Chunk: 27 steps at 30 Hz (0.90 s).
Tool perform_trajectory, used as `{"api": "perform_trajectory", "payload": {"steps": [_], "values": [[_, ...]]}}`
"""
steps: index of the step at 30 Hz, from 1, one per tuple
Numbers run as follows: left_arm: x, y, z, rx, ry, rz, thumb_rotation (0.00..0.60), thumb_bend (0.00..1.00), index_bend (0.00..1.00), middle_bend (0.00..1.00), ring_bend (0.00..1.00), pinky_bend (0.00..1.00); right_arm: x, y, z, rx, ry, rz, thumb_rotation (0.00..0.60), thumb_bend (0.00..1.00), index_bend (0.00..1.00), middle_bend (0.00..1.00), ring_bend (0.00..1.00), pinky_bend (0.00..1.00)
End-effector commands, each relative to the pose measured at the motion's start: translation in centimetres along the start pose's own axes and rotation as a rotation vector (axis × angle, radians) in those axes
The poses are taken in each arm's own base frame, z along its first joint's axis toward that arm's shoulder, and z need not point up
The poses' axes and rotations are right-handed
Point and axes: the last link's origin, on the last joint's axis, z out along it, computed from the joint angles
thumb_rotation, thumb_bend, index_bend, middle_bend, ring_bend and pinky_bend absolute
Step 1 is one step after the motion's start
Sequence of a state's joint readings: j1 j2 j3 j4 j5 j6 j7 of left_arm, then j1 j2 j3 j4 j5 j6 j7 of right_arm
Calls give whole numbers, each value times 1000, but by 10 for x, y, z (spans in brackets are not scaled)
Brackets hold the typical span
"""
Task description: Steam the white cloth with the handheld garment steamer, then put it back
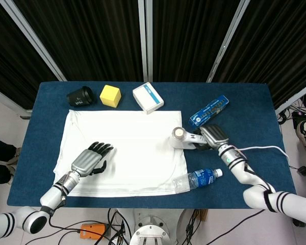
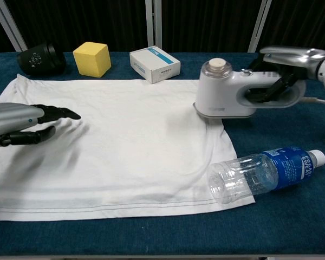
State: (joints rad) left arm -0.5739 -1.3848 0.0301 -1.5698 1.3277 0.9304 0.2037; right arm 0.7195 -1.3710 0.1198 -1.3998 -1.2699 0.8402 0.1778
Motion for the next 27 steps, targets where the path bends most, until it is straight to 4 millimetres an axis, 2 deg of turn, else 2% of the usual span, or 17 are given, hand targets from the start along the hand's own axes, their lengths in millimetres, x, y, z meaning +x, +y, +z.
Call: {"api": "perform_trajectory", "payload": {"steps": [1, 5, 10, 15, 18, 23, 27], "values": [[13, -9, -9, 34, 64, -26, 0, 552, 5, 23, 0, 0, 4, 28, -27, -43, -1, -7, 600, 580, 1000, 906, 940, 560], [20, -21, -15, 88, 105, -70, 0, 552, 5, 23, 0, 0, -3, 49, -39, -79, -22, -1, 600, 580, 995, 906, 919, 536], [22, -30, -23, 135, 128, -99, 0, 552, 6, 23, 0, 0, -11, 66, -37, -98, -21, 28, 600, 580, 972, 906, 897, 520], [23, -32, -29, 153, 130, -107, 0, 550, 5, 23, 0, 0, -15, 73, -33, -102, -30, 29, 600, 577, 879, 888, 825, 479], [23, -33, -31, 159, 133, -113, 0, 550, 5, 23, 0, 0, -15, 77, -36, -114, -38, 24, 600, 499, 724, 787, 702, 451], [24, -35, -34, 169, 140, -117, 0, 546, 5, 23, 0, 0, -12, 83, -44, -148, -45, 22, 600, 290, 407, 549, 419, 361], [26, -36, -35, 173, 146, -120, 0, 545, 5, 23, 0, 0, -8, 86, -51, -179, -41, 22, 600, 218, 279, 422, 313, 314]]}}
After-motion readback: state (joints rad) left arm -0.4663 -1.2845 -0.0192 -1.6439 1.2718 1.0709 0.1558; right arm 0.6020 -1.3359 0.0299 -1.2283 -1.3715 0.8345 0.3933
